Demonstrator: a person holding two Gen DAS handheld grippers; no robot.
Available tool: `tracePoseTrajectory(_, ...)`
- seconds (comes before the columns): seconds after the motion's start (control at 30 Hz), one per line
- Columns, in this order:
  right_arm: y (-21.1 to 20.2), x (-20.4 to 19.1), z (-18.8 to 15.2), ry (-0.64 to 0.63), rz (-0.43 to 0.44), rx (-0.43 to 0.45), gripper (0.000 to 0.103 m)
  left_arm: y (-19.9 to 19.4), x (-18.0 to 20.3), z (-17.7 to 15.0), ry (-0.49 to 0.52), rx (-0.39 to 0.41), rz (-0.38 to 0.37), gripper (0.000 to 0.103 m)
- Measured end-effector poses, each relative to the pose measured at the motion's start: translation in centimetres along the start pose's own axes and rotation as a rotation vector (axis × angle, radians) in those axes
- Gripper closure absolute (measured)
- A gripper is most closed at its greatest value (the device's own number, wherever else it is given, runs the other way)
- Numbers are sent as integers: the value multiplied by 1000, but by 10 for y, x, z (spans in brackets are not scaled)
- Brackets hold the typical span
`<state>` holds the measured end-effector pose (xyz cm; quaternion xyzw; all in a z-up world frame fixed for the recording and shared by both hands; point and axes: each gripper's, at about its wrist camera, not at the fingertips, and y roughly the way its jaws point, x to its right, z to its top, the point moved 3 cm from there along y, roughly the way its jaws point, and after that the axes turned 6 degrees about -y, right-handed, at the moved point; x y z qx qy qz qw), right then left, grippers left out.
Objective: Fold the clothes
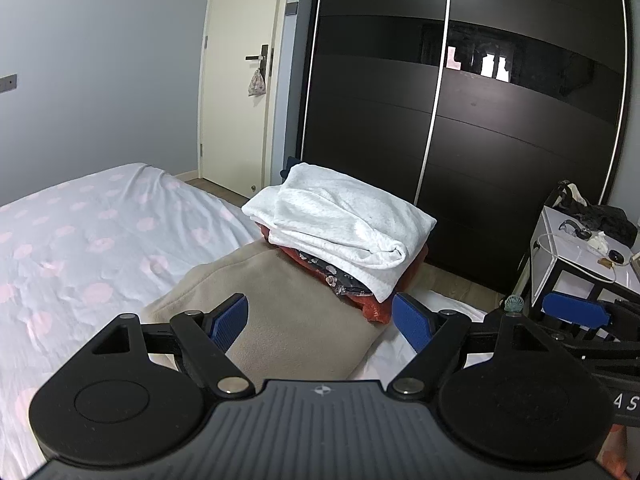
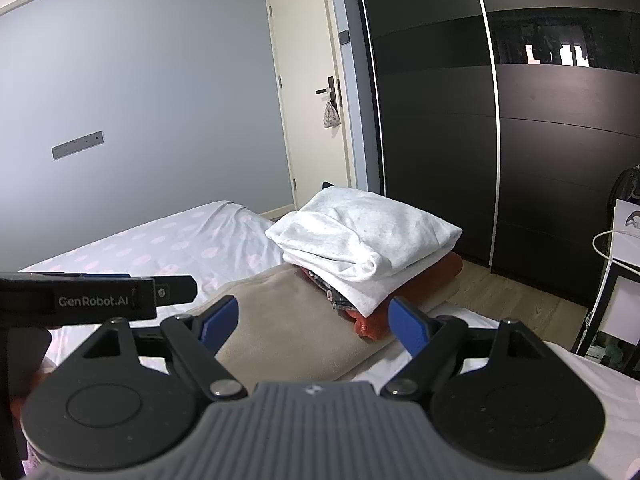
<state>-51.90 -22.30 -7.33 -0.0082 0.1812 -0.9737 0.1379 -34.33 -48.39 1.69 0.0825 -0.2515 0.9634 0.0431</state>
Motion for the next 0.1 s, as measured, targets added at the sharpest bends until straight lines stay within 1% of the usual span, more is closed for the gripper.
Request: tracePoseTrajectory(0.1, 0, -1, 0, -2, 3, 0, 19, -1, -2, 0, -19, 0, -6, 24)
